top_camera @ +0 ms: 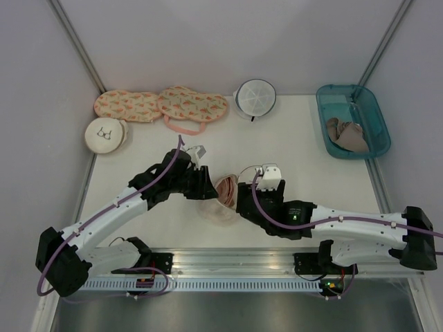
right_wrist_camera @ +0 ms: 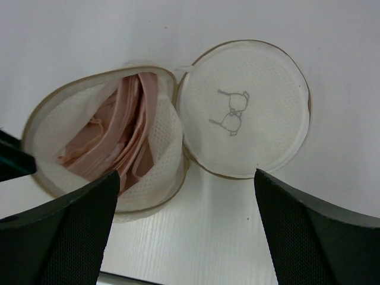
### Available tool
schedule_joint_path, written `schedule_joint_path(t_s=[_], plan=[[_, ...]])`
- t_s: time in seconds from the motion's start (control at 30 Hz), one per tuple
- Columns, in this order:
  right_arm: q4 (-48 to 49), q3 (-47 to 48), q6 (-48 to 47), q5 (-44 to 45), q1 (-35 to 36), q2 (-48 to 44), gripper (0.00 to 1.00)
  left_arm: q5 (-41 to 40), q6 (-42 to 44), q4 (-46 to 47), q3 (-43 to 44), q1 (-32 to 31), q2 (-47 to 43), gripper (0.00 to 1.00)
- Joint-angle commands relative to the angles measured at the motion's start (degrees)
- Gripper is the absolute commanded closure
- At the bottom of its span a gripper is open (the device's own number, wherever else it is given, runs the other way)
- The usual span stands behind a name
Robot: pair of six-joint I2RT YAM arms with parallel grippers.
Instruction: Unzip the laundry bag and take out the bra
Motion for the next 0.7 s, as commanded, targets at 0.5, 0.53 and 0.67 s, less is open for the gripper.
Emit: schedule_joint_path(t_s=[0.5, 0.53, 0.67], plan=[[28.6, -0.8, -11.6, -23.6, -13.3, 13.2, 0.04, -1.1, 0.9, 0.5, -3.5, -1.8, -2.8, 0.98], [29.0, -0.6, -11.4, -24.1, -13.3, 13.9, 0.04, -1.1, 0.8, 0.5, -3.9, -1.8, -3.1, 0.98], [30.7, 0.1, -11.0, -26.3, -13.3, 17.0, 0.06, -1.8, 0.3, 0.8, -5.1, -1.8, -4.7, 0.98]])
